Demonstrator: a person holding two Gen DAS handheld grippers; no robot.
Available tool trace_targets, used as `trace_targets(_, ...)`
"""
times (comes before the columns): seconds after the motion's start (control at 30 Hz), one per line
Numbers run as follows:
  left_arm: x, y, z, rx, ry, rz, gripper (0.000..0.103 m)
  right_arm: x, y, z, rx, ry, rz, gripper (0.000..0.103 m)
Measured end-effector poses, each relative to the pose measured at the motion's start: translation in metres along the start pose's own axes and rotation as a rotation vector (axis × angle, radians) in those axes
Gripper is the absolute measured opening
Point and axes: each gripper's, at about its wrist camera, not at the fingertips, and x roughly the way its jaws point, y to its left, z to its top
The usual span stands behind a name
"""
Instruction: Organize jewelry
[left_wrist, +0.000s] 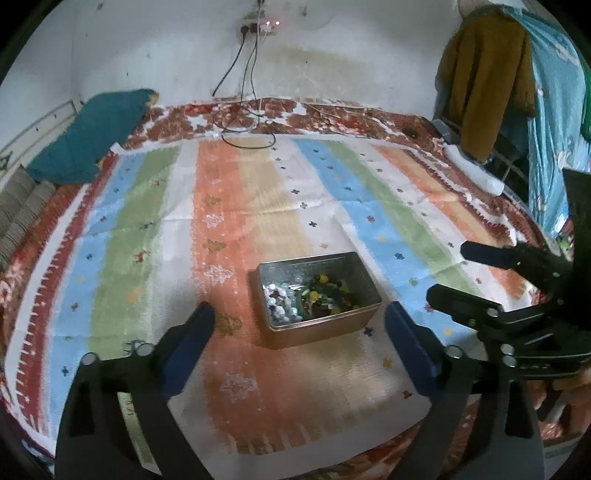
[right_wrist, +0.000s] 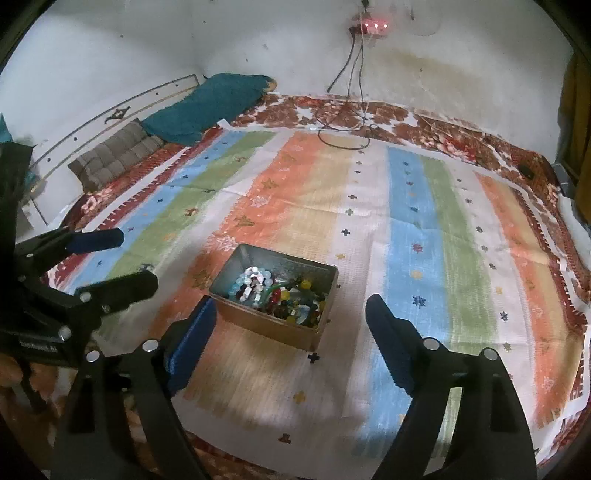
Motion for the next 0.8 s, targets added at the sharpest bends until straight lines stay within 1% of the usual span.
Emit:
trace_targets(0.2,-0.003,0.000,-0.001,0.000,-0.010,0.017,0.097,-0.009,0.001,-0.004,0.007,-0.023,-0.004,0.093)
trace_targets(0.4,-0.007,0.001,-0.003,-0.005,-0.026,0.024,0.097,-0.010,0.002,-0.005,0.010,-0.024,-0.009,0.096)
trace_targets(0.8,-0.011,0.001,-0.005,-0.002,-0.042,0.050,0.097,-0.015,-0.003,-0.005,0.028,-0.040,0.008,0.096)
